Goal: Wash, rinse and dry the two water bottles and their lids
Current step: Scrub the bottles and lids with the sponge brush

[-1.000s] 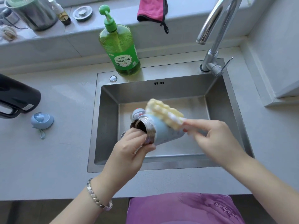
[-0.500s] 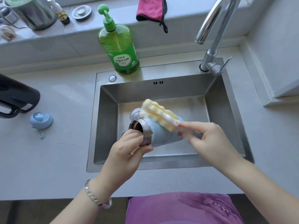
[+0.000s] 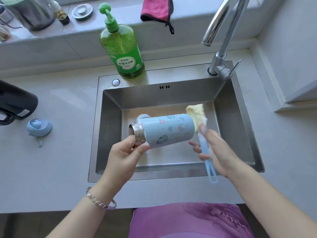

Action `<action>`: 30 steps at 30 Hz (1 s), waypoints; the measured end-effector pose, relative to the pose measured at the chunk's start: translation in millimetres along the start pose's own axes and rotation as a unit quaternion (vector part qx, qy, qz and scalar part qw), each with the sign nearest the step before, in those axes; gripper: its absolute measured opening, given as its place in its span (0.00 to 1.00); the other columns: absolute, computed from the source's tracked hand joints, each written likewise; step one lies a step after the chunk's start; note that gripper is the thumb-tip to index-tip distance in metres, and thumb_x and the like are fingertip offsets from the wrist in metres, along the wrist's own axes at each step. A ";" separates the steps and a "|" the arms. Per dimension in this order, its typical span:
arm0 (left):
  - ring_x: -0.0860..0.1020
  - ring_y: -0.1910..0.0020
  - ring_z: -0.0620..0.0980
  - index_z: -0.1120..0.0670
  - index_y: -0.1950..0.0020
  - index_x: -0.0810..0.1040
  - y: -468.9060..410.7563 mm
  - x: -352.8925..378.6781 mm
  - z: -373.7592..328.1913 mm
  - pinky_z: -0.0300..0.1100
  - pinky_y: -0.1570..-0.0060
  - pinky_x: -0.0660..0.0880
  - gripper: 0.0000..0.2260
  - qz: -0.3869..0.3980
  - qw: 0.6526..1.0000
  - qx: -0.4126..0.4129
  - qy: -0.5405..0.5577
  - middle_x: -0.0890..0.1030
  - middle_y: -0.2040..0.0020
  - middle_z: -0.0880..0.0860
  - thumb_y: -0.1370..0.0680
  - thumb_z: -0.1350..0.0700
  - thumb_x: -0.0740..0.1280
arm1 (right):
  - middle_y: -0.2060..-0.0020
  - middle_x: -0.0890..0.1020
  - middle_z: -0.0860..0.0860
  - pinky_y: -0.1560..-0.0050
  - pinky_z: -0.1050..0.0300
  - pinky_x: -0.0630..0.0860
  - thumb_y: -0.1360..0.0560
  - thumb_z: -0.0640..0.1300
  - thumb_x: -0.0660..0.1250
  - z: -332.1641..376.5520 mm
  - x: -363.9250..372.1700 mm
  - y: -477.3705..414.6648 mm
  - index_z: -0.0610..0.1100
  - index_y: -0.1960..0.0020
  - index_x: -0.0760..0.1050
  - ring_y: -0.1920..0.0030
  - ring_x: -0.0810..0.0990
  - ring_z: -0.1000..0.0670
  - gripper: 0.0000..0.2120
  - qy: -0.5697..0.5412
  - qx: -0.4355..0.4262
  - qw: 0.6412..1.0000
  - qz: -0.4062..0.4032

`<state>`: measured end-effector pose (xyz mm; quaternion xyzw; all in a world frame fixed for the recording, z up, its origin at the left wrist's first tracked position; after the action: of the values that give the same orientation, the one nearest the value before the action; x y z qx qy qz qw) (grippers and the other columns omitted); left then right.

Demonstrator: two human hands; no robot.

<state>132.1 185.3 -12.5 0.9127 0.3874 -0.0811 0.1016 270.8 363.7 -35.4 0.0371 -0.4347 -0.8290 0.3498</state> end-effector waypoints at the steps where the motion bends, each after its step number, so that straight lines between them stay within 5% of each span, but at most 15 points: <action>1: 0.80 0.55 0.47 0.41 0.57 0.83 0.0 1.5 0.9 0.46 0.51 0.77 0.07 0.020 1.000 -0.005 0.010 0.84 0.57 0.48 0.32 0.47 0.68 | 0.59 0.78 0.47 0.79 0.67 0.58 0.34 0.62 0.64 2.9 4.4 -0.1 0.49 0.38 0.71 0.70 0.70 0.54 0.28 -0.013 0.022 0.999 0.046; 6: 0.80 0.49 0.49 0.52 0.52 0.83 0.1 1.8 9.6 0.42 0.46 0.76 0.11 0.119 0.993 -0.007 -0.023 0.83 0.51 0.54 0.30 0.50 0.68 | 0.65 0.75 0.49 0.82 0.67 0.55 0.35 0.63 0.64 5.9 6.7 -8.8 0.48 0.46 0.75 0.73 0.67 0.53 0.25 -0.001 0.060 0.996 0.066; 9: 0.79 0.48 0.46 0.55 0.53 0.82 -1.0 0.2 9.3 0.37 0.46 0.74 0.14 0.129 0.987 0.002 -0.090 0.82 0.51 0.46 0.31 0.47 0.68 | 0.67 0.74 0.50 0.83 0.68 0.56 0.35 0.59 0.65 5.0 2.3 -9.5 0.48 0.48 0.75 0.74 0.66 0.54 0.20 -0.022 0.055 0.997 0.045; 12: 0.78 0.48 0.40 0.45 0.51 0.81 1.5 4.0 -0.5 0.37 0.45 0.73 0.13 0.082 0.987 0.018 -0.135 0.81 0.49 0.39 0.33 0.45 0.73 | 0.65 0.74 0.50 0.83 0.67 0.56 0.36 0.56 0.68 5.6 -1.5 -10.5 0.47 0.45 0.74 0.75 0.66 0.55 0.22 -0.029 0.010 0.999 0.035; 15: 0.73 0.40 0.42 0.44 0.42 0.74 5.4 2.7 -11.1 0.37 0.37 0.69 0.25 -0.046 0.985 0.050 -0.157 0.77 0.42 0.42 0.36 0.43 0.75 | 0.62 0.75 0.50 0.81 0.67 0.57 0.42 0.57 0.69 13.8 -2.8 -7.4 0.47 0.38 0.69 0.76 0.67 0.54 0.34 -0.031 -0.049 0.998 0.005; 17: 0.67 0.35 0.46 0.48 0.34 0.68 3.3 4.5 -23.5 0.34 0.33 0.61 0.33 -0.087 0.956 0.125 -0.250 0.70 0.36 0.49 0.36 0.40 0.71 | 0.60 0.76 0.51 0.80 0.65 0.60 0.46 0.59 0.70 22.6 -1.1 -0.4 0.50 0.37 0.67 0.73 0.69 0.53 0.39 0.000 -0.095 0.995 -0.018; 19: 0.66 0.34 0.50 0.51 0.32 0.65 -3.4 14.9 -34.7 0.38 0.33 0.60 0.37 -0.045 0.920 0.175 -0.347 0.69 0.34 0.54 0.37 0.39 0.68 | 0.58 0.77 0.51 0.75 0.65 0.65 0.46 0.56 0.72 30.0 5.5 8.1 0.54 0.39 0.68 0.68 0.71 0.54 0.36 0.053 -0.140 0.988 -0.036; 22: 0.76 0.43 0.53 0.53 0.31 0.67 -11.2 37.0 -38.7 0.42 0.46 0.70 0.40 0.017 0.877 0.177 -0.447 0.77 0.39 0.52 0.40 0.41 0.71 | 0.55 0.78 0.51 0.70 0.70 0.69 0.43 0.49 0.74 34.4 27.0 25.3 0.58 0.45 0.68 0.66 0.75 0.61 0.29 0.112 -0.221 0.969 -0.014; 25: 0.77 0.51 0.48 0.50 0.34 0.71 -9.9 48.1 -35.6 0.38 0.61 0.70 0.37 -0.012 0.898 0.112 -0.425 0.79 0.46 0.46 0.42 0.47 0.77 | 0.54 0.80 0.55 0.62 0.68 0.75 0.42 0.47 0.80 28.5 39.2 34.6 0.59 0.44 0.69 0.60 0.78 0.62 0.32 0.183 -0.233 0.955 0.009; 28: 0.75 0.50 0.46 0.44 0.37 0.69 -6.8 40.5 -27.2 0.40 0.57 0.72 0.34 -0.035 0.939 0.068 -0.335 0.78 0.46 0.44 0.40 0.53 0.77 | 0.59 0.80 0.59 0.57 0.60 0.74 0.37 0.57 0.74 31.0 24.1 35.4 0.64 0.48 0.73 0.61 0.75 0.60 0.20 0.254 -0.239 0.937 -0.004; 30: 0.76 0.49 0.47 0.43 0.37 0.69 -7.6 30.4 -22.6 0.46 0.54 0.76 0.34 -0.051 0.957 0.020 -0.286 0.78 0.47 0.43 0.40 0.54 0.77 | 0.67 0.79 0.55 0.64 0.66 0.68 0.27 0.50 0.69 27.1 12.9 42.0 0.63 0.50 0.77 0.71 0.70 0.60 0.09 0.293 -0.274 0.916 -0.008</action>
<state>149.0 217.1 1.4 0.8321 0.3867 -0.3514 0.1860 274.2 358.8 15.9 0.1842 -0.0684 -0.8704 0.4515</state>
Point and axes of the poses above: each hand's wrist, its own y-axis away from the middle knuckle, its own x-axis out of the palm, z = x × y, the point moved 1 cm from there along -y, towards the middle knuckle
